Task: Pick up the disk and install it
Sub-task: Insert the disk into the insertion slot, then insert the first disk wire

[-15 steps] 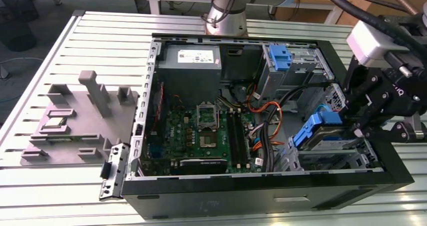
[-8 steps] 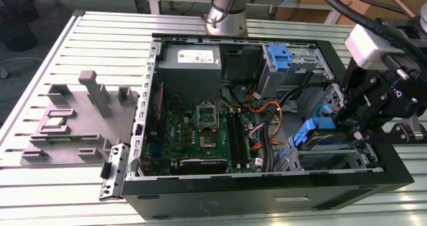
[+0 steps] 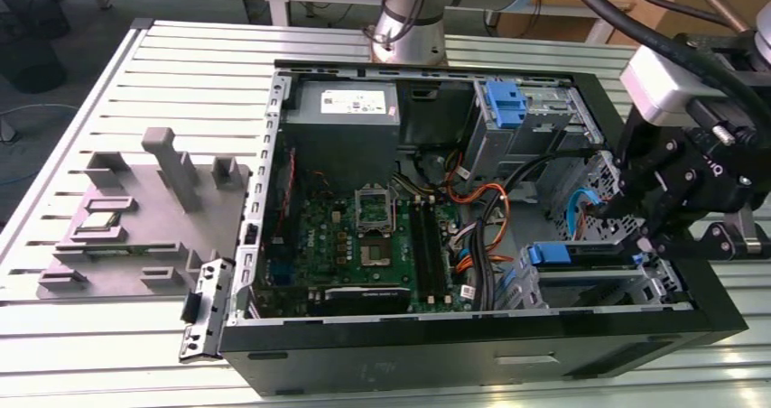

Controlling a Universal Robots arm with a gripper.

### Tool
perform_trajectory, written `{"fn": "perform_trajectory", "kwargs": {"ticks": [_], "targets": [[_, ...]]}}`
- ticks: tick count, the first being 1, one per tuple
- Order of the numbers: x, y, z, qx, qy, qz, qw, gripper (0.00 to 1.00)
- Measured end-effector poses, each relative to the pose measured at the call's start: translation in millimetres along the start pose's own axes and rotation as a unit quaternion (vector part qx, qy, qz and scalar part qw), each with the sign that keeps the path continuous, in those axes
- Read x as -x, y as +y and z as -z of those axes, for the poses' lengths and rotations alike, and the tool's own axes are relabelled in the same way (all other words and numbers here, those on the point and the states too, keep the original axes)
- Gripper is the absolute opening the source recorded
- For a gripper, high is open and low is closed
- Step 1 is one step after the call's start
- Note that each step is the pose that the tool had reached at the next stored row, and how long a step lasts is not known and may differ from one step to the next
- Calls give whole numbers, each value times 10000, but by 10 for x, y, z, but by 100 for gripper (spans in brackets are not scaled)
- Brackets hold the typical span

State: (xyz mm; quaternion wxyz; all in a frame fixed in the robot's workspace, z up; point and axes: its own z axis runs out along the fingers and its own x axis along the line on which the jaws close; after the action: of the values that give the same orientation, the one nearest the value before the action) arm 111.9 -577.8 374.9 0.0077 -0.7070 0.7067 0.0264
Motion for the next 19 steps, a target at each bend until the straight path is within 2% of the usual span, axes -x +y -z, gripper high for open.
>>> {"fn": "perform_trajectory", "kwargs": {"ticks": [3,6,8,10,15,19], "targets": [[42,18,-30,-5,0,4,10000,42],[54,22,-52,-14,0,28,10000,42],[54,23,-53,-14,5,32,10000,42],[54,23,-53,-14,26,31,10000,42],[55,23,-53,-14,28,31,10000,42],[56,24,-24,-14,28,31,10000,42]]}}
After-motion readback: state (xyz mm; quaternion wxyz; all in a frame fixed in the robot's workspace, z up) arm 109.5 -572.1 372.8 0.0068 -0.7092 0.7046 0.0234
